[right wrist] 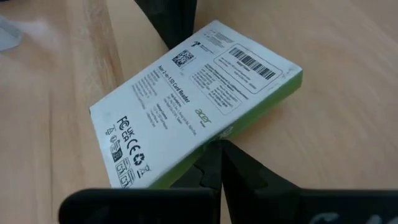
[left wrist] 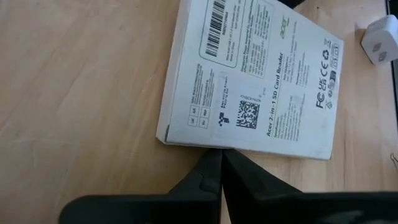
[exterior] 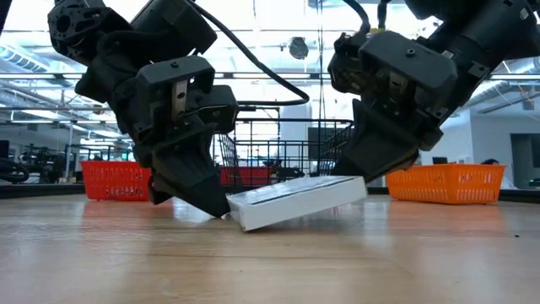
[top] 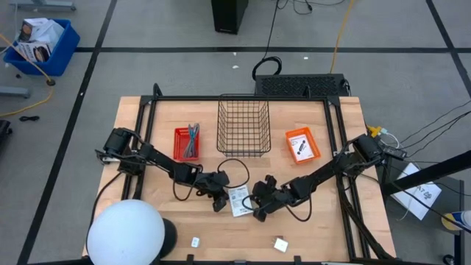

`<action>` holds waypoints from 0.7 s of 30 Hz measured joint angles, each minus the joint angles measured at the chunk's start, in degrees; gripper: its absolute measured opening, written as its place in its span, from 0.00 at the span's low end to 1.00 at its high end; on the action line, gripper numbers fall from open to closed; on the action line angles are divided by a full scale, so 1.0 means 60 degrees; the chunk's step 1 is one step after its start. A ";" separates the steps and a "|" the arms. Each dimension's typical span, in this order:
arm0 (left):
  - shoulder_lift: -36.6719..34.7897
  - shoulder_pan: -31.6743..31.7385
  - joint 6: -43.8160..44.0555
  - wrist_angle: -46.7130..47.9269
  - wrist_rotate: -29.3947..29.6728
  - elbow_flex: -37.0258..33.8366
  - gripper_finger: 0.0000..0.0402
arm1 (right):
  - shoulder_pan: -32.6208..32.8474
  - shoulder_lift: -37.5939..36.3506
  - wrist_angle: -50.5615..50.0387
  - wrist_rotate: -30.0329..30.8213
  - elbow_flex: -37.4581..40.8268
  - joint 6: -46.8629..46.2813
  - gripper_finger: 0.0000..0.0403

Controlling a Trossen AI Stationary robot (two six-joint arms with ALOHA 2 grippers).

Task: Pick and place items into bin
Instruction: Put the card reader box into the orange basket

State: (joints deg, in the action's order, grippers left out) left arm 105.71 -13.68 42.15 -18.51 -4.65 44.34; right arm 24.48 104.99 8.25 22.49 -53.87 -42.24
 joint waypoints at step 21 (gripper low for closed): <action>0.0036 0.0035 0.0294 -0.0363 0.0925 0.0036 0.03 | 0.0094 -0.0033 0.0824 0.0044 -0.0073 0.0461 0.00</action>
State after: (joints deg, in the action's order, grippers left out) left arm 105.93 -13.47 43.92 -20.68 0.90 44.56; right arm 25.04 104.79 13.19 22.75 -54.30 -39.47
